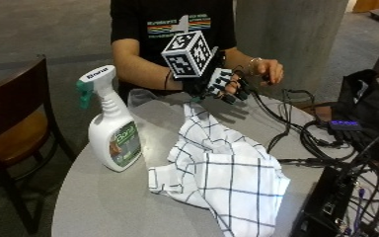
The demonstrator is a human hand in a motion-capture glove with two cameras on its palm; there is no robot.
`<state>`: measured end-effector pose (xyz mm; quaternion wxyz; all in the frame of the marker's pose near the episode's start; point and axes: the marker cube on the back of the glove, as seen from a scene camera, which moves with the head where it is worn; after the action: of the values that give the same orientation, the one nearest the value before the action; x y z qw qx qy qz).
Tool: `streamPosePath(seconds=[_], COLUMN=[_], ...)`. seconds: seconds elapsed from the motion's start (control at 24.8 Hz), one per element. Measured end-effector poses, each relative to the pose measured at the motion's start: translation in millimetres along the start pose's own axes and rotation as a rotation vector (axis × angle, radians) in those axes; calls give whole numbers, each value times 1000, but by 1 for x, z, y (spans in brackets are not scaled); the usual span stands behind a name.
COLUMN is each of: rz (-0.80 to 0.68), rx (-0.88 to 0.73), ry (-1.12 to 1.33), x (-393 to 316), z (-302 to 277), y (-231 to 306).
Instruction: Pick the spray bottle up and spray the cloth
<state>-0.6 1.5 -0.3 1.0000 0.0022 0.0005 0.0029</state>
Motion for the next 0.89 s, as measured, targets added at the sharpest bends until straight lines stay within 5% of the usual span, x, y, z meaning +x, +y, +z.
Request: streamPosePath(seconds=[0.89], rz=[185], rx=[92], ry=[104], x=[9], z=[-26], y=[40])
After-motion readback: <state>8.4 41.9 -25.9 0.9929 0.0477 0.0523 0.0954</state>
